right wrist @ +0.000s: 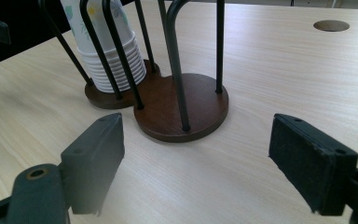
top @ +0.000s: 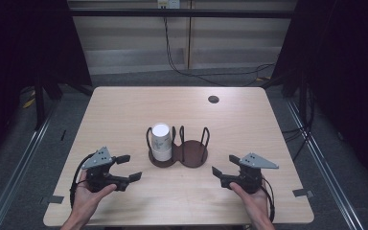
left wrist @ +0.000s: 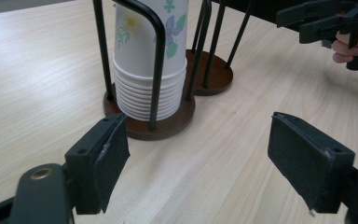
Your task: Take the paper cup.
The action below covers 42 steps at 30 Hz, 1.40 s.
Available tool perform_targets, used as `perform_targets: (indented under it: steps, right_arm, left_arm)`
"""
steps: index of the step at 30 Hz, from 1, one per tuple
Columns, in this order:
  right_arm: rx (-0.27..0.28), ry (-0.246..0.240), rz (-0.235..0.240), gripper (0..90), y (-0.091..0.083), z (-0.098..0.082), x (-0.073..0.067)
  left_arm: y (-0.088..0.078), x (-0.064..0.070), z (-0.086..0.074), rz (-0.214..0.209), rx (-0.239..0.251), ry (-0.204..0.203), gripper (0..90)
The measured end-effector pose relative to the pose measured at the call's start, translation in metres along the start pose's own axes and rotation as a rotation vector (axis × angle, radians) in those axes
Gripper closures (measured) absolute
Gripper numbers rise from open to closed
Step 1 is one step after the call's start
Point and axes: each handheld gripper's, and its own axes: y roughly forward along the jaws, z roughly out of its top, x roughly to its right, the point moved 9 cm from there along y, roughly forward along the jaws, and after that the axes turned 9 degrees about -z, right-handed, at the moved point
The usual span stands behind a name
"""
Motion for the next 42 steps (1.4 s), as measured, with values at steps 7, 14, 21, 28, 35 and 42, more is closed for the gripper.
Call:
perform_targets:
  steps: [7,14,21,28,35,42]
  right_arm:
    - [0.034,-0.003,-0.005,15.6,-0.004,0.004,-0.005]
    - [0.023,-0.01,0.007,15.2,-0.004,0.002,-0.008]
    - [-0.001,-0.034,0.016,14.5,-0.003,-0.002,-0.01]
    - [-0.017,-0.05,0.029,14.0,-0.003,-0.003,-0.015]
    - [-0.026,-0.054,0.036,13.8,-0.001,-0.004,-0.017]
    - [-0.032,-0.053,0.031,13.9,-0.001,-0.005,-0.017]
  left_arm:
    - [0.003,0.002,-0.001,-0.02,-0.016,-0.007,20.9]
    - [0.007,0.012,0.011,-0.05,-0.01,0.016,20.7]
    - [0.007,0.015,0.011,-0.06,-0.033,0.032,20.3]
    - [0.004,0.015,0.025,-0.05,-0.026,0.058,19.8]
    - [0.001,0.007,0.042,-0.024,-0.005,0.069,15.9]
    - [0.007,0.004,0.053,-0.035,-0.044,0.068,19.9]
